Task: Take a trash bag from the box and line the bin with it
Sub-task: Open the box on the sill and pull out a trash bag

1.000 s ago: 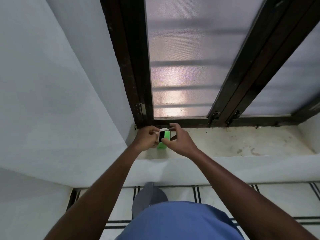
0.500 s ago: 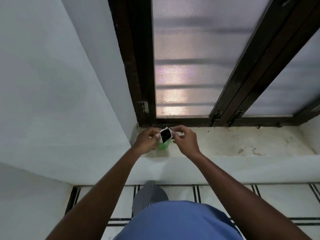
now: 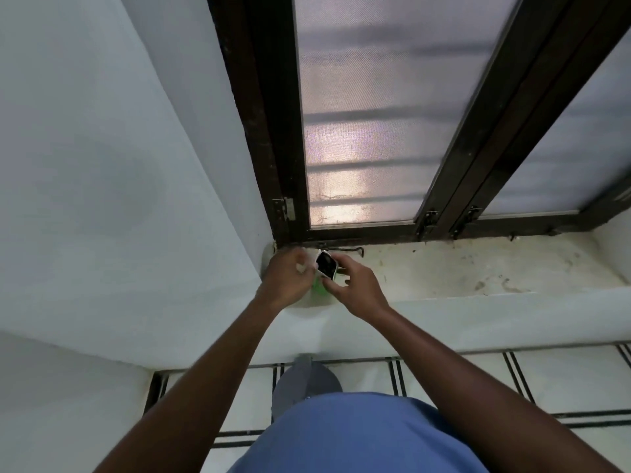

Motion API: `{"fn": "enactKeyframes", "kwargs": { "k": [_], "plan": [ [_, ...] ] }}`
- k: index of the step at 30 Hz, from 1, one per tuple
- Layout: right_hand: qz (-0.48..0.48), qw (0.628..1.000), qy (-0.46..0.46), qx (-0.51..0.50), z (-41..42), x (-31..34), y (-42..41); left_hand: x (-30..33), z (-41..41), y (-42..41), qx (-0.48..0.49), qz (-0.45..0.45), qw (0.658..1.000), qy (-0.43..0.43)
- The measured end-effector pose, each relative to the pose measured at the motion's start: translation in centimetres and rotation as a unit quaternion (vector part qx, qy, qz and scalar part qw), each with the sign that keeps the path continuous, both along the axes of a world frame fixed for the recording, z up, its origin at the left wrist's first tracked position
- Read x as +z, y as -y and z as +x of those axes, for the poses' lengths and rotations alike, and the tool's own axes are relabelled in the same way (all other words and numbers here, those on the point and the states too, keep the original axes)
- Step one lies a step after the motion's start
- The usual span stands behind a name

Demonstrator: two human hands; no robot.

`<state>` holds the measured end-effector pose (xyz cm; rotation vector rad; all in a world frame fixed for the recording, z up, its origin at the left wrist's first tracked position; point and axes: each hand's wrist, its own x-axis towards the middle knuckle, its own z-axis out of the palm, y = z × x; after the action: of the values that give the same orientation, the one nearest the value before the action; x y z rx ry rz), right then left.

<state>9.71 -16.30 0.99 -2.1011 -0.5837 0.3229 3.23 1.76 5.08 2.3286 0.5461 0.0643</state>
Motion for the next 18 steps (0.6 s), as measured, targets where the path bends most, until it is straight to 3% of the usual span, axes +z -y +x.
{"fn": "enactKeyframes", "kwargs": {
  "k": [3, 11, 15, 18],
  "plan": [
    [-0.002, 1.0, 0.007, 0.005, 0.0, -0.2, -0.2, 1.2, 0.8, 0.5, -0.071, 0.097, 0.992, 0.031],
    [-0.006, 1.0, -0.012, 0.026, 0.4, 0.2, 0.0, 4.6, 4.9, 0.5, -0.189, 0.31, 0.92, -0.146],
    [-0.009, 0.999, -0.012, 0.037, 0.5, 0.3, 0.1, 6.4, 7.0, 1.2, -0.242, 0.364, 0.872, -0.221],
    [-0.003, 0.999, -0.022, 0.045, 0.8, 0.3, 0.2, 7.0, 8.0, 1.8, -0.259, 0.374, 0.855, -0.25]
  ]
}}
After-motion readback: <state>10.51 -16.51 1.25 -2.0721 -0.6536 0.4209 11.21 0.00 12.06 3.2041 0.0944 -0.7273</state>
